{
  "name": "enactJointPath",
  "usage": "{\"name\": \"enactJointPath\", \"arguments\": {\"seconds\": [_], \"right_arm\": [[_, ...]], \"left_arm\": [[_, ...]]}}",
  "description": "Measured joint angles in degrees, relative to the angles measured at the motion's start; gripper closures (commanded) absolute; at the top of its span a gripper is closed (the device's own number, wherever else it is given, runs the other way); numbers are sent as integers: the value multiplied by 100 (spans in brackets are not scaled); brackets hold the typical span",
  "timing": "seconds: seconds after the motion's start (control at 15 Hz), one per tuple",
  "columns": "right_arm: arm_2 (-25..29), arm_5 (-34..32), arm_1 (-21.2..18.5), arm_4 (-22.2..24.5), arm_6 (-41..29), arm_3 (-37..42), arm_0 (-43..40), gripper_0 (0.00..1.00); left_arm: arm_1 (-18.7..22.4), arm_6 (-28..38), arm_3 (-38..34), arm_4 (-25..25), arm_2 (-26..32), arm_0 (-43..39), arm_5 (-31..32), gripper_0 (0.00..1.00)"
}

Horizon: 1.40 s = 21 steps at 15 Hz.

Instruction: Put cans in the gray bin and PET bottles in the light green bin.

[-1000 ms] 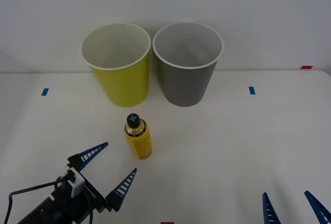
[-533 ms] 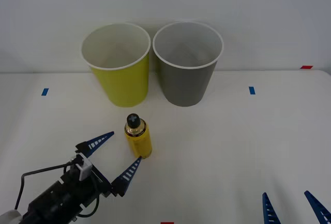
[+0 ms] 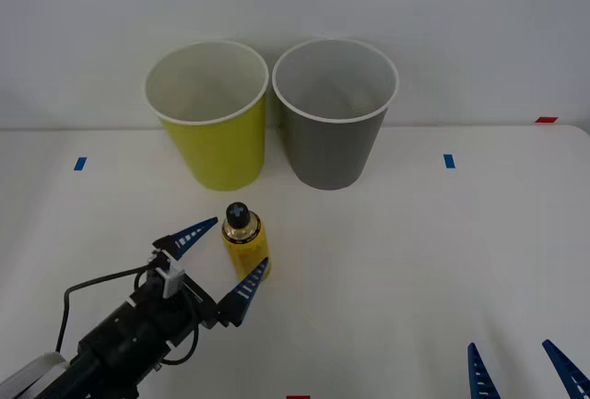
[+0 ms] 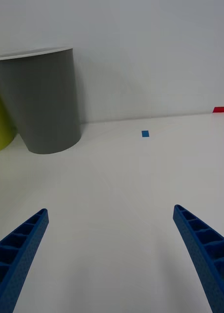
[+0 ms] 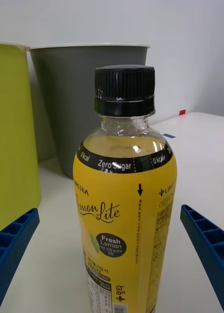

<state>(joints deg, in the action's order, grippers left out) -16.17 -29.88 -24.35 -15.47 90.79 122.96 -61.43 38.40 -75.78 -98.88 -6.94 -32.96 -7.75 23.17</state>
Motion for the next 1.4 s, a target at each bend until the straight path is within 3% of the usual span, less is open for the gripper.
{"name": "enactJointPath", "arguments": {"seconds": [0.47,0.8,0.87,0.93,1.0,1.07,1.4], "right_arm": [[0,0,0,0,0,0,0,12],[0,0,0,0,0,0,0,12],[0,0,0,0,0,0,0,12],[0,0,0,0,0,0,0,12],[0,0,0,0,0,0,0,12],[0,0,0,0,0,0,0,12],[0,0,0,0,0,0,0,12]], "left_arm": [[-310,-9,66,-187,-153,261,-206,0],[-309,-15,115,-276,-193,354,-208,0],[-313,-15,115,-282,-193,367,-208,16],[-314,-15,115,-299,-193,377,-208,58],[-315,-17,115,-325,-193,382,-207,84],[-315,-21,115,-329,-193,383,-207,96],[-316,-40,115,-286,-193,381,-203,100]]}}
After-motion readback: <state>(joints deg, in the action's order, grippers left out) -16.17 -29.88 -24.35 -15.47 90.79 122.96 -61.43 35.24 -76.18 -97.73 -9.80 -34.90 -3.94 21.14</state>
